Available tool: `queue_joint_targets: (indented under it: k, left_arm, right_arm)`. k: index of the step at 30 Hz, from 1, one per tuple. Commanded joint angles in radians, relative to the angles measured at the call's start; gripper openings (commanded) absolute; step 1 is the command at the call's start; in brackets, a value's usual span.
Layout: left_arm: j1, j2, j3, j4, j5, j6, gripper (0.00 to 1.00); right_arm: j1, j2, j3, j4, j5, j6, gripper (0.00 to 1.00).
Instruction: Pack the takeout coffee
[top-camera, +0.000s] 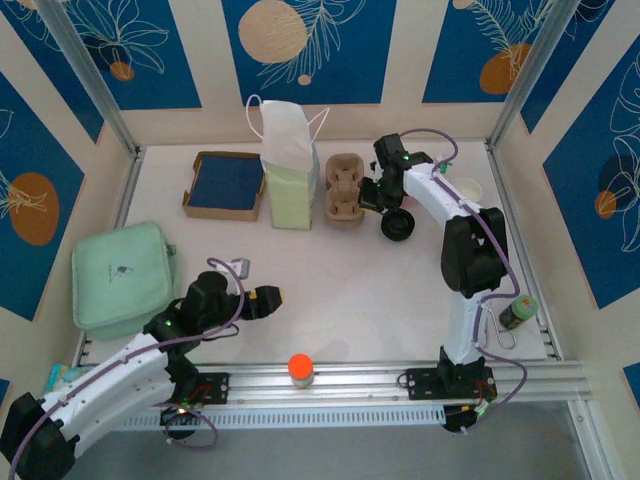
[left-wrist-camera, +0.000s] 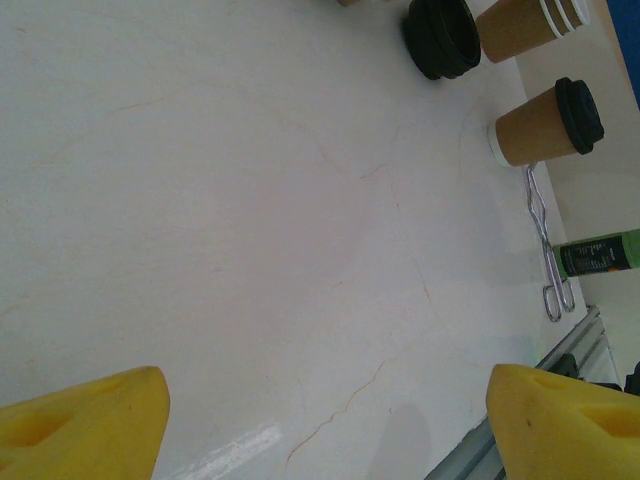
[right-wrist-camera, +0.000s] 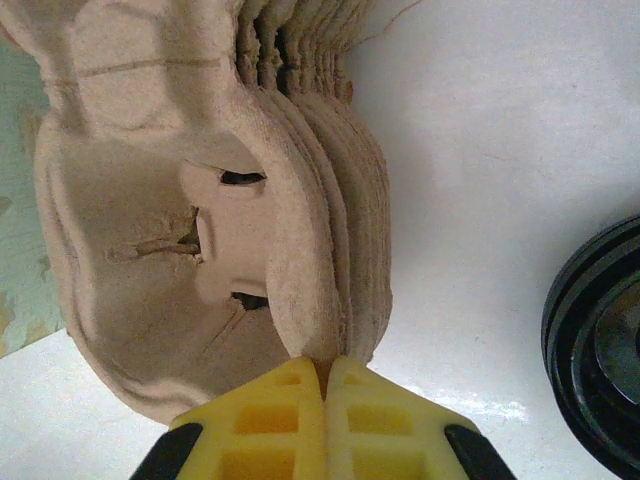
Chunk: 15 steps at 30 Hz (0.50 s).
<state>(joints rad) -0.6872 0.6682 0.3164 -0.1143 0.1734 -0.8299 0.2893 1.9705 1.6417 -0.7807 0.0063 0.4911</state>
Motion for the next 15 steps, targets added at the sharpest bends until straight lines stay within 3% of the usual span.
queue_joint_targets:
  k: [1,15]
  left_arm:
    - [0.013,-0.015,-0.007,-0.01,-0.015,-0.004,0.83]
    - [0.013,-0.01,0.0,0.0,-0.012,-0.006,0.83]
  right_arm:
    - [-0.015,-0.054,-0.046,0.013,-0.054,0.019,0.02]
    - [-0.053,-0.079,-0.063,0.011,-0.128,0.028,0.04]
